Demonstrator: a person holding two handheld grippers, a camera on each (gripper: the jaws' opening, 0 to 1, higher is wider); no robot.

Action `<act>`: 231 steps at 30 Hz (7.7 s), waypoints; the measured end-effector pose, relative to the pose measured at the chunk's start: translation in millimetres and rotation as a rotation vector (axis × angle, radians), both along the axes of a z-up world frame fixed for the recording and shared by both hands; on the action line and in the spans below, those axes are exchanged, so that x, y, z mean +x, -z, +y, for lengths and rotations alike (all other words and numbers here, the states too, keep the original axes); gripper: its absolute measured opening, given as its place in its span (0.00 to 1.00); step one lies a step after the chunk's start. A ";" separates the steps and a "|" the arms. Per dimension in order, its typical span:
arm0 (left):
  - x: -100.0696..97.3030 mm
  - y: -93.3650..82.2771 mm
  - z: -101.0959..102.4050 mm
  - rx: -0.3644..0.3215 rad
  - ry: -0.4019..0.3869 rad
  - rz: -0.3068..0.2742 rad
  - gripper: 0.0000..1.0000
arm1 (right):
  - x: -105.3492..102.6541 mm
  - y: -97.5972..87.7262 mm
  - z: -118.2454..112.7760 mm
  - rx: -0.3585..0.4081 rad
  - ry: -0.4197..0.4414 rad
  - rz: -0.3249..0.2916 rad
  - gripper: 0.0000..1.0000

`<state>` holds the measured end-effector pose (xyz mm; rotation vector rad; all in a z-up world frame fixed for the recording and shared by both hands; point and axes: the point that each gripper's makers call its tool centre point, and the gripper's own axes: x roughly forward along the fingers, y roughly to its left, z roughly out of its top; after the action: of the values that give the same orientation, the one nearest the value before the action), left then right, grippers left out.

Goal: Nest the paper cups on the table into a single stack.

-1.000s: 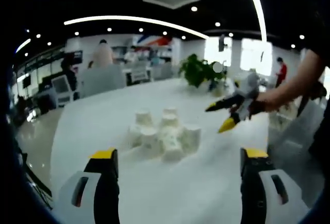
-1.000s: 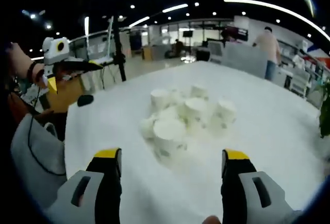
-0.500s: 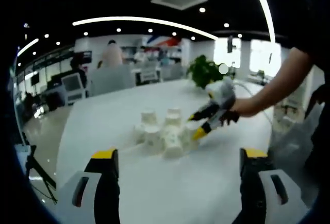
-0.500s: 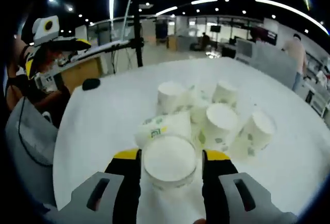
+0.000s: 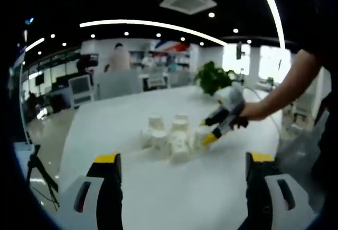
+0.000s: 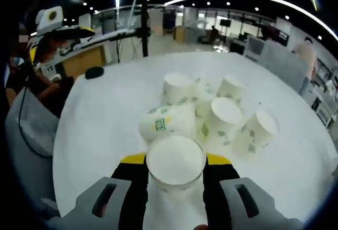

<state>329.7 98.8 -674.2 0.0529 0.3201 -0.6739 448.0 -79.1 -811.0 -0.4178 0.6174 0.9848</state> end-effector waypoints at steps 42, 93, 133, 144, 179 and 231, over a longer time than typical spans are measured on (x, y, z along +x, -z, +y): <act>-11.7 0.3 -13.5 -0.102 0.136 -0.024 0.95 | -66.6 -191.1 -7.9 0.280 0.163 -0.233 0.37; -72.8 -84.4 -95.6 -0.730 0.457 0.128 0.51 | -163.5 -233.5 56.9 0.577 0.025 -0.137 0.37; -82.6 -123.1 -80.0 -0.821 0.552 0.159 0.04 | -199.8 -233.3 67.5 0.679 -0.095 -0.063 0.37; -94.8 -129.4 -91.2 -0.775 0.657 0.241 0.00 | -203.3 -224.3 66.3 0.597 -0.138 -0.093 0.38; -104.1 -91.7 -105.9 -0.227 0.705 0.182 0.00 | -199.8 -192.6 63.5 0.428 -0.132 -0.152 0.66; -59.5 55.9 -122.3 0.700 0.809 0.262 0.00 | -152.4 -145.1 -50.8 0.469 0.071 -0.123 1.00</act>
<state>270.3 -23.5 -730.1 0.8002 0.7958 -1.3456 295.6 -129.9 -665.9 -0.0394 0.2736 0.9926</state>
